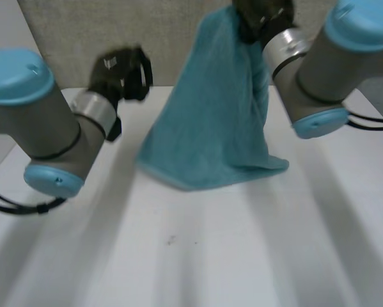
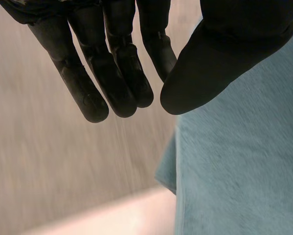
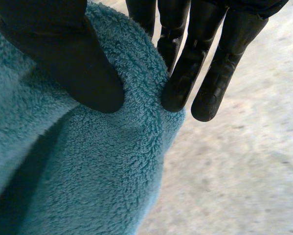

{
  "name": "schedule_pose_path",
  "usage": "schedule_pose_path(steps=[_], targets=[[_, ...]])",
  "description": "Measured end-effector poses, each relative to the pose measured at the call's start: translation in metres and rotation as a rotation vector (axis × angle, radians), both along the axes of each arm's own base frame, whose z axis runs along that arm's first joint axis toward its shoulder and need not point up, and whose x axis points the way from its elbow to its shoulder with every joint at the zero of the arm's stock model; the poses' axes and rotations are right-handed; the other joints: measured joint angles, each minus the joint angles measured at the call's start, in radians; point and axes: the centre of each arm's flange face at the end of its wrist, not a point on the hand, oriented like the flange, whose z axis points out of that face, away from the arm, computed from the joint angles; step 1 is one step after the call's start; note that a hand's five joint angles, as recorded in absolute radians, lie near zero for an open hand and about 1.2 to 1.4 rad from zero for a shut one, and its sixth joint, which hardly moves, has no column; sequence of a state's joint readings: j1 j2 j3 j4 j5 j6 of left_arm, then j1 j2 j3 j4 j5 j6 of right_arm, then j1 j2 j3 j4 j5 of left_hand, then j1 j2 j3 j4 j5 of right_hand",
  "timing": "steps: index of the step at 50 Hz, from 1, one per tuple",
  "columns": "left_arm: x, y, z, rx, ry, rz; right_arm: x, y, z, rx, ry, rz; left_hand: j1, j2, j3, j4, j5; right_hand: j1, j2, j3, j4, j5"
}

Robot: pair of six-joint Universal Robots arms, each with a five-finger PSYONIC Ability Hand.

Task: Fold the laundry

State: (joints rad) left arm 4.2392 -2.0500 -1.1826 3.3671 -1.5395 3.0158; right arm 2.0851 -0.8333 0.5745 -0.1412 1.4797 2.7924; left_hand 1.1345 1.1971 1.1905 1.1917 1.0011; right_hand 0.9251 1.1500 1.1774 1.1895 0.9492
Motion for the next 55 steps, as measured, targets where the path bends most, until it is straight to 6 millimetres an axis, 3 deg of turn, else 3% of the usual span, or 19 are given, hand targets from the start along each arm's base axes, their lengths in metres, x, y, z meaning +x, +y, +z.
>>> schedule_pose_path(steps=[3,8,13,14,15,16,18,27,31,46,49,50,51,55], targets=[[-0.005,0.014,0.036,-0.127,0.055,-0.01,-0.019,0.031,0.022,0.023,-0.008,-0.01,0.0,0.0,0.0,0.0,0.0,0.0,0.0,0.004,0.002,0.003],[-0.007,0.037,0.046,-0.173,0.079,-0.037,-0.043,0.073,0.023,0.07,0.045,-0.022,0.0,0.0,0.0,0.0,0.0,0.0,0.0,0.005,0.002,0.006],[-0.003,0.054,0.025,-0.118,0.047,-0.055,-0.063,0.112,-0.03,0.166,0.313,-0.056,-0.081,-0.145,-0.122,-0.124,-0.106,0.0,0.0,0.006,0.002,0.016],[-0.002,0.056,0.018,-0.098,0.034,-0.055,-0.065,0.12,-0.041,0.181,0.376,-0.055,-0.491,-0.508,-0.497,-0.487,-0.467,0.0,0.001,0.006,0.002,0.016],[0.0,0.057,0.011,-0.08,0.021,-0.054,-0.067,0.126,-0.05,0.19,0.424,-0.052,-0.491,-0.508,-0.497,-0.487,-0.467,0.0,0.008,0.008,0.003,0.016],[0.001,0.058,0.003,-0.058,0.005,-0.053,-0.068,0.132,-0.057,0.195,0.467,-0.048,-0.7,-0.703,-0.691,-0.702,-0.689,0.0,0.01,0.01,0.003,0.016],[0.004,0.059,-0.013,-0.021,-0.027,-0.047,-0.07,0.144,-0.07,0.198,0.546,-0.035,-0.745,-0.776,-0.763,-0.778,-0.767,0.0,0.01,0.011,0.003,0.016],[0.004,0.036,-0.081,0.092,-0.19,-0.03,-0.071,0.161,-0.07,0.147,0.585,-0.017,-0.834,-0.909,-0.899,-0.905,-0.901,0.0,0.01,0.011,0.003,0.016],[-0.003,0.028,-0.1,0.11,-0.225,-0.071,-0.072,0.163,-0.064,0.131,0.567,-0.019,-0.834,-0.909,-0.899,-0.905,-0.901,0.0,0.01,0.011,0.003,0.016],[-0.028,0.022,-0.13,0.119,-0.226,-0.253,-0.08,0.182,-0.051,0.093,0.546,0.022,-0.776,-0.847,-0.843,-0.843,-0.824,0.0,0.01,0.011,0.003,0.016],[-0.03,0.02,-0.134,0.112,-0.223,-0.254,-0.081,0.184,-0.053,0.099,0.549,0.028,-0.505,-0.603,-0.597,-0.594,-0.581,0.0,0.01,0.011,0.003,0.016],[-0.031,0.018,-0.136,0.107,-0.221,-0.254,-0.081,0.185,-0.054,0.102,0.552,0.031,-0.211,-0.342,-0.338,-0.335,-0.327,0.0,0.01,0.011,0.003,0.016],[-0.031,0.018,-0.137,0.103,-0.22,-0.253,-0.081,0.186,-0.055,0.104,0.553,0.032,-0.064,-0.201,-0.199,-0.195,-0.186,0.0,0.01,0.011,0.003,0.016],[-0.033,0.013,-0.139,0.081,-0.212,-0.239,-0.082,0.186,-0.059,0.116,0.561,0.033,0.015,-0.011,-0.012,-0.006,-0.049,0.0,0.01,0.011,0.003,0.016]])
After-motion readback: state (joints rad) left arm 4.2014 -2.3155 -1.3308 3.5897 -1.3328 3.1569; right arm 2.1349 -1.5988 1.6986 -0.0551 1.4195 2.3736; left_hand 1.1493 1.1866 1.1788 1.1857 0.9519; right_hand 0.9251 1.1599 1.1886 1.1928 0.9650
